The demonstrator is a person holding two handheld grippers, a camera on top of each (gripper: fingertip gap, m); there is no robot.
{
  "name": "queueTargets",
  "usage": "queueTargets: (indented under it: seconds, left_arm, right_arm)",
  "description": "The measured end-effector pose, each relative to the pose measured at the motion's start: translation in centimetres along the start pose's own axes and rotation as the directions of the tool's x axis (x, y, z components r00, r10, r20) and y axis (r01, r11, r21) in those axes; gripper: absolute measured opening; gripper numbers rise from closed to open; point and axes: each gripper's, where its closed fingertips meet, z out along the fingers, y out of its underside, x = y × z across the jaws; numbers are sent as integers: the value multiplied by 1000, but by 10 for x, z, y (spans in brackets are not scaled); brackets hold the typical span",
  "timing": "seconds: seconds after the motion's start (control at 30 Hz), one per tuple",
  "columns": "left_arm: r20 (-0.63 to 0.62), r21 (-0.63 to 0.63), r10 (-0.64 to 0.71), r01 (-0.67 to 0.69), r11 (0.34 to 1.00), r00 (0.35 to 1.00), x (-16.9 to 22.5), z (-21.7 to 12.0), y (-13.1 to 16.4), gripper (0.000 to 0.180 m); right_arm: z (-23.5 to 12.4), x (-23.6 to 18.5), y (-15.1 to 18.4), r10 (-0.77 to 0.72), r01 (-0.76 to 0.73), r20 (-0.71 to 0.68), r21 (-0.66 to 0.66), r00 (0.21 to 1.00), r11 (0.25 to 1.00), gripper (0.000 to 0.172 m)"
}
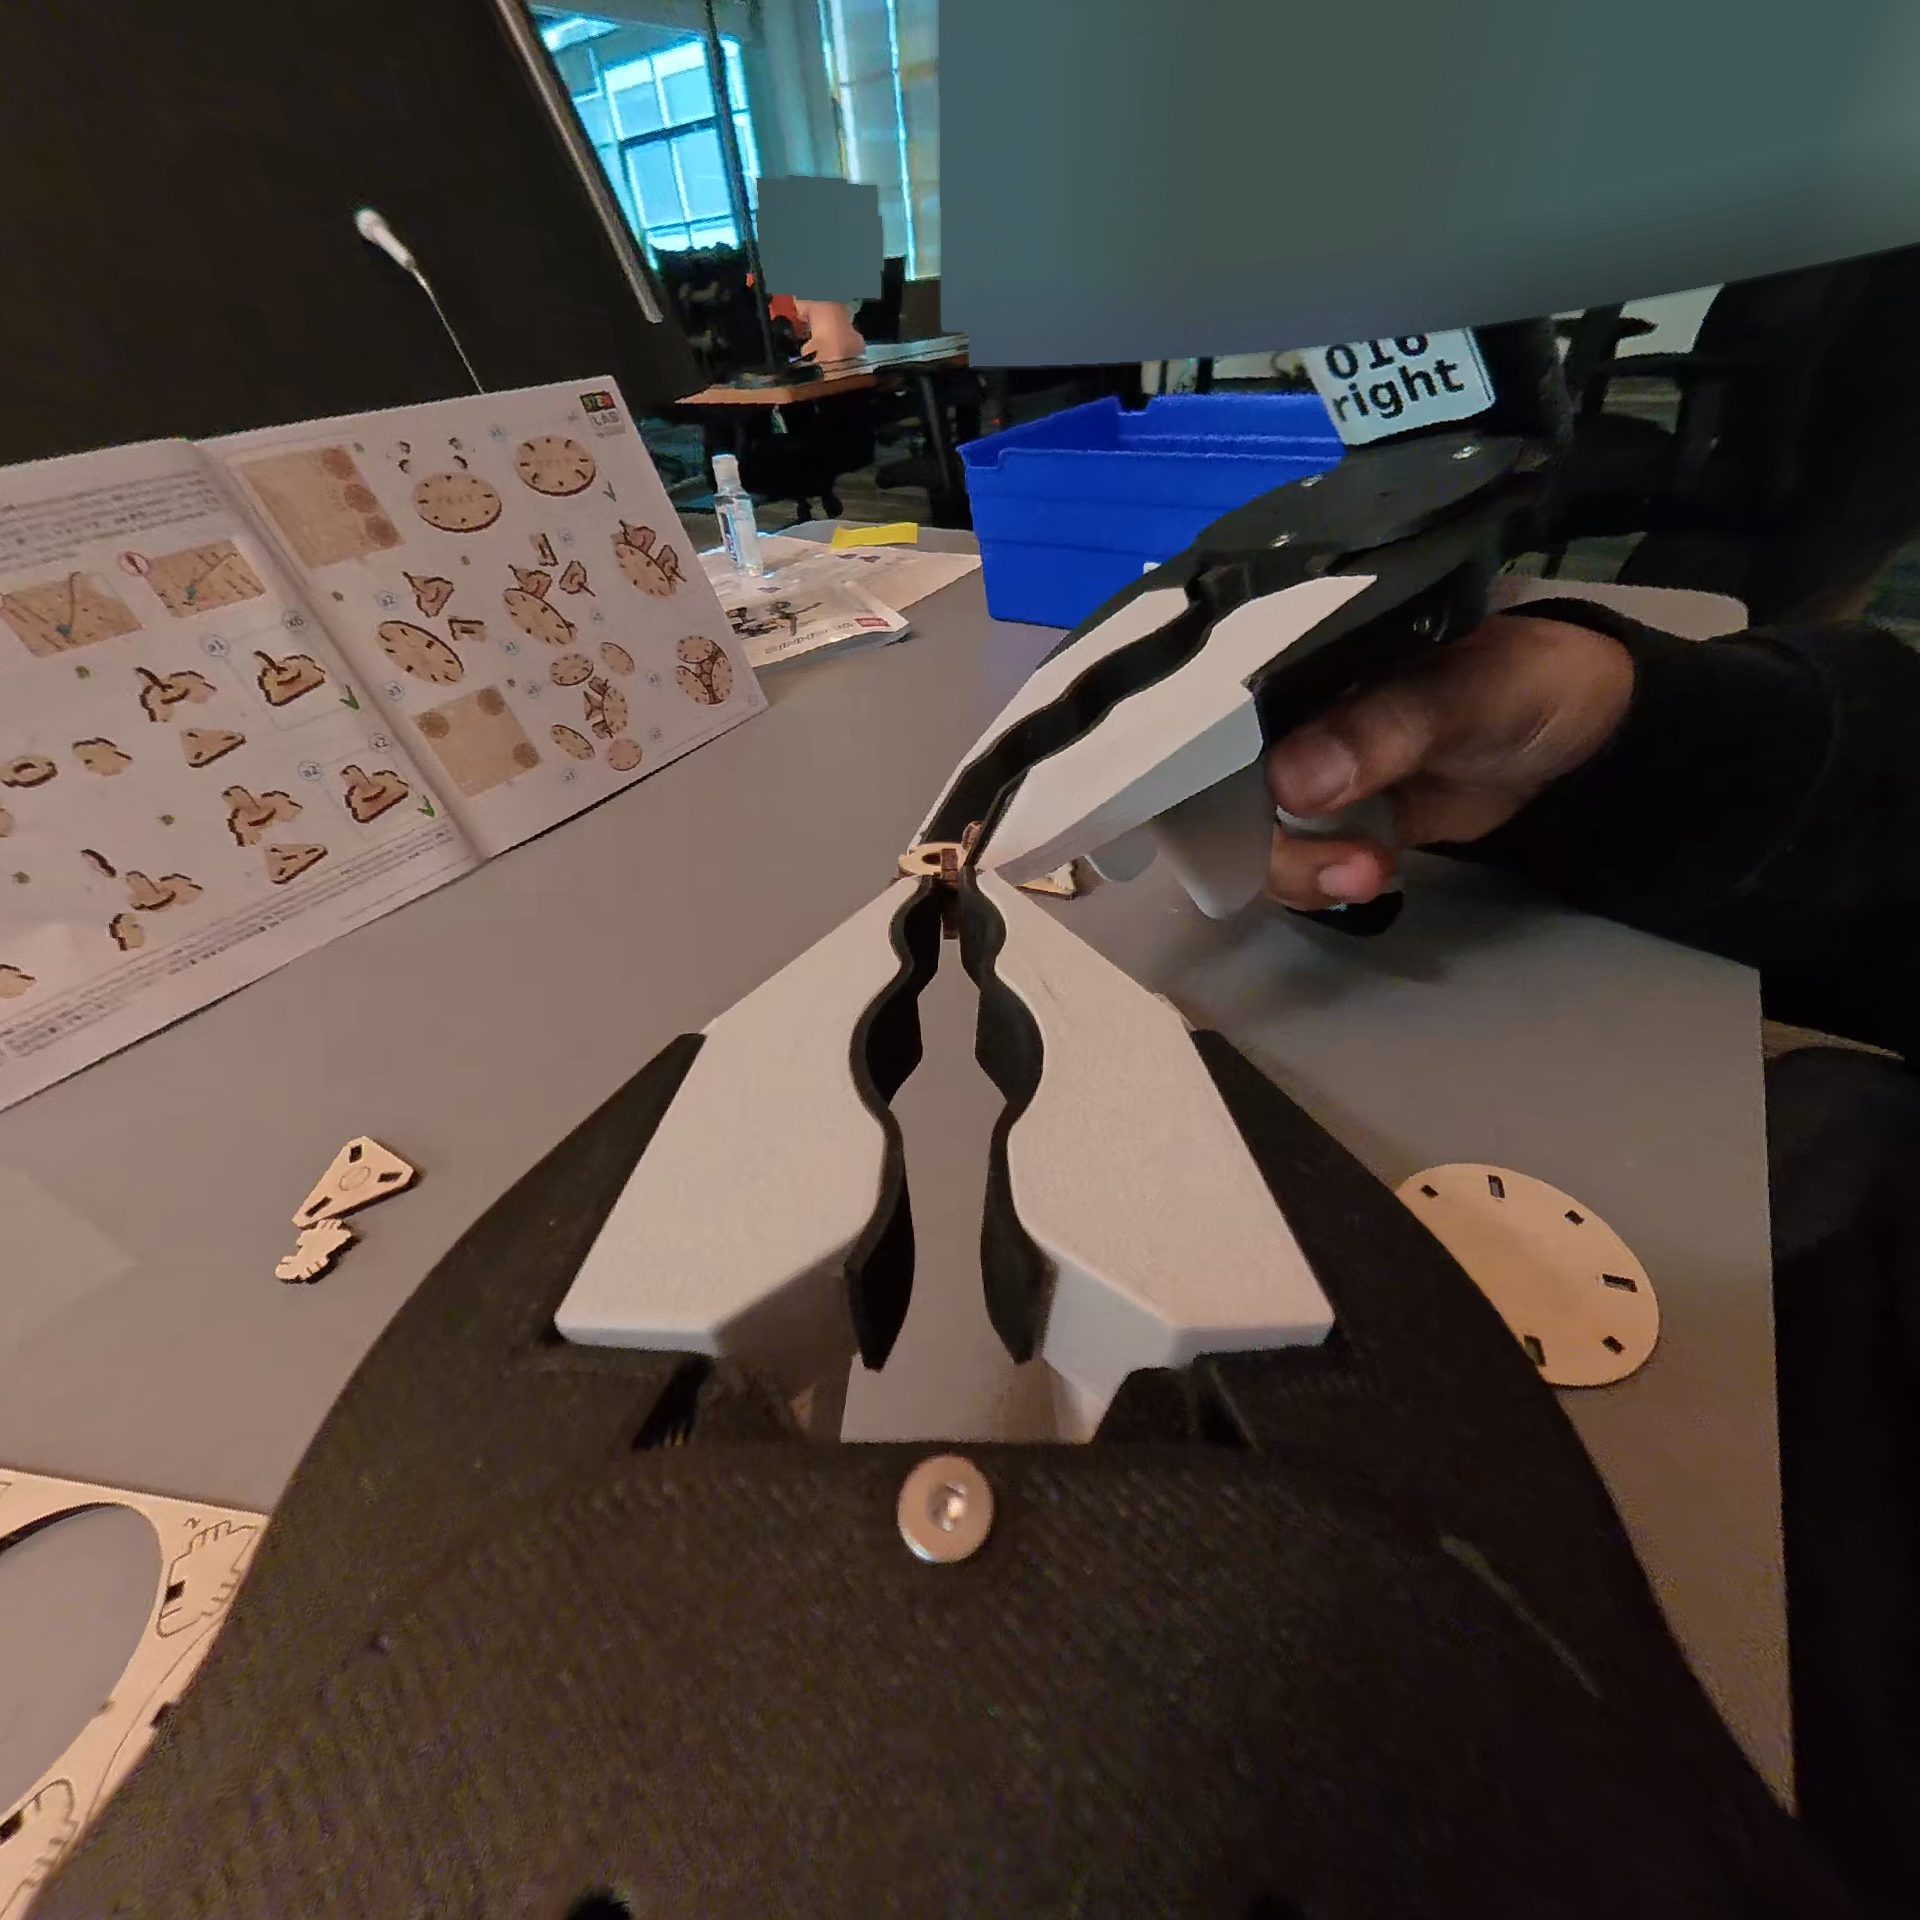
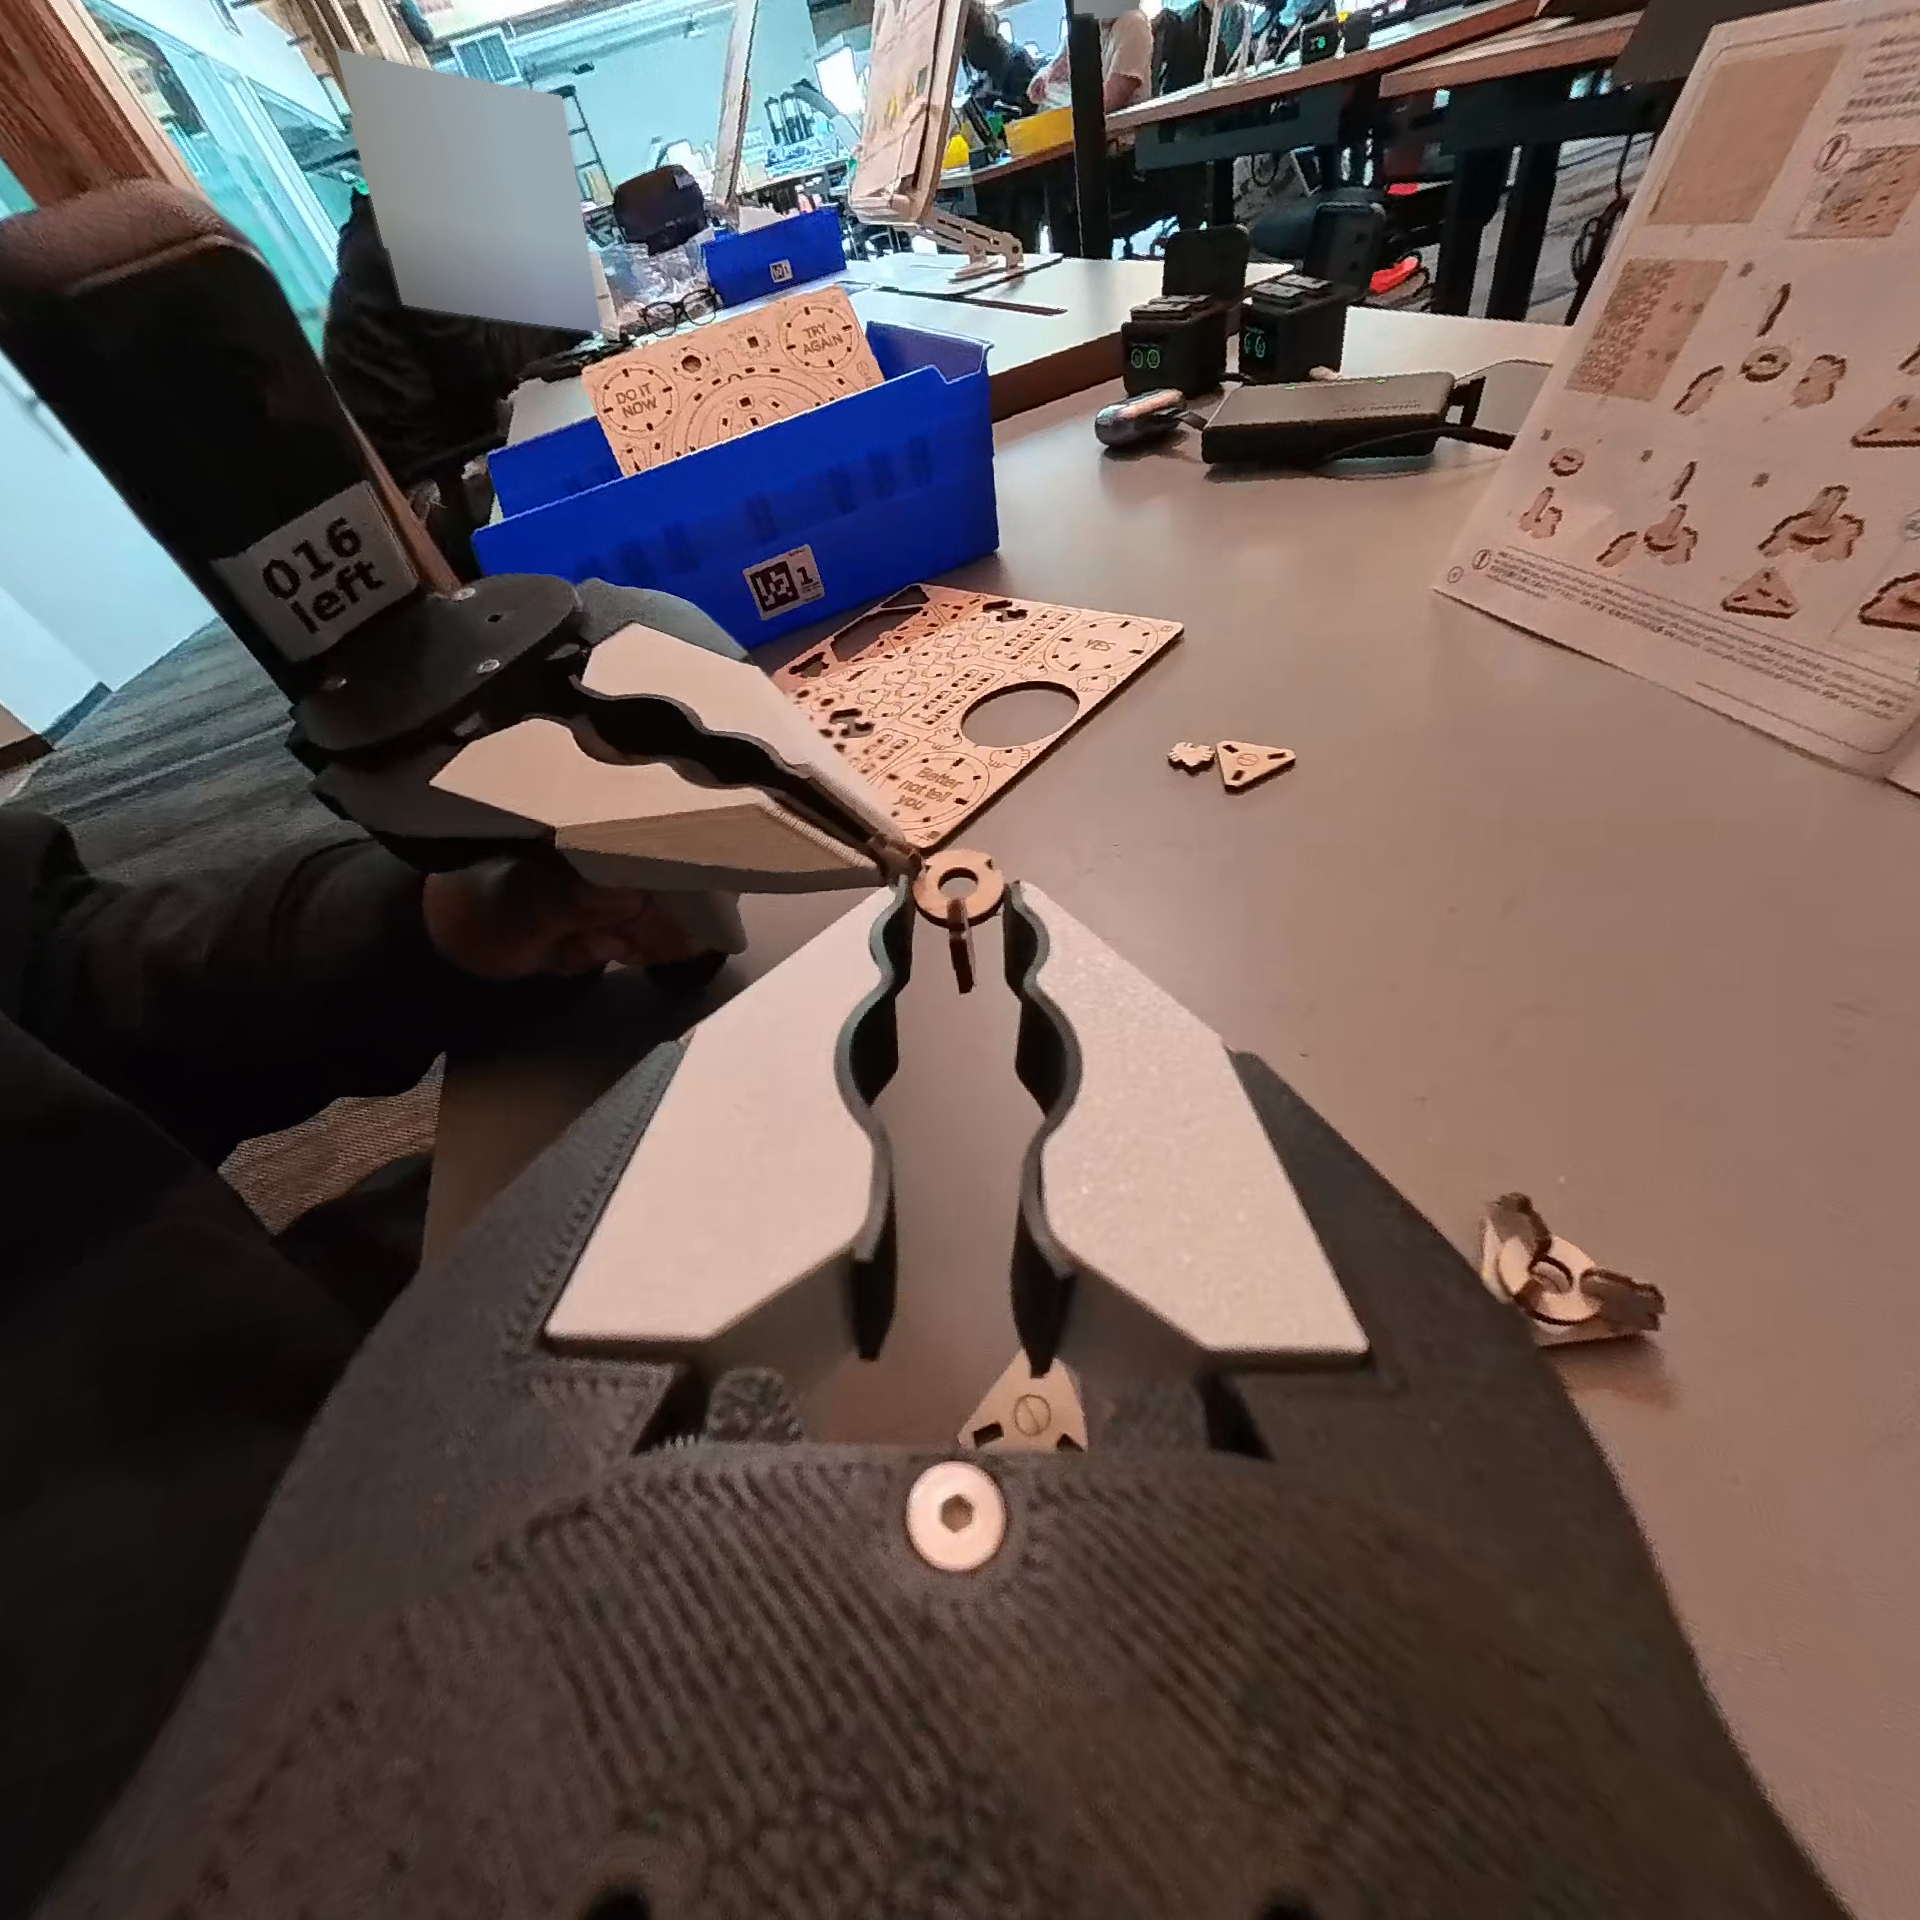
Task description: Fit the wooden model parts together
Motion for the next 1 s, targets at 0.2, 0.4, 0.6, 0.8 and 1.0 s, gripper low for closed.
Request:
queueTargets:
  seconds: [0.2, 0.4, 0.6, 0.8, 1.0]
  left_arm:
    - [-3, 6, -18, 18, 1000, 1000, -1, -1, 0, 2]
    - [5, -2, -7, 7, 1000, 1000, -2, 0, 1, 2]
    - [11, -1, 19, -19, 1000, 1000, 1, 0, 0, 2]
    - [2, 20, -14, 13, 1000, 1000, -1, -1, -3, 2]
    - [16, 18, 1, -1, 1000, 1000, -1, -1, -3, 2]
  right_arm:
    - [-1, 2, 1, 16, -16, 3, -6, 1000, 1000, 15]
    - [0, 1, 2, 24, -24, 8, -8, 1000, 1000, 15]
    - [-1, 0, 0, 35, -35, 12, 3, 999, 999, 15]
    - [-1, -2, -2, 23, -23, 20, 17, 1000, 1000, 15]
    - [-1, -2, -3, 8, -8, 5, 20, 1000, 1000, 15]
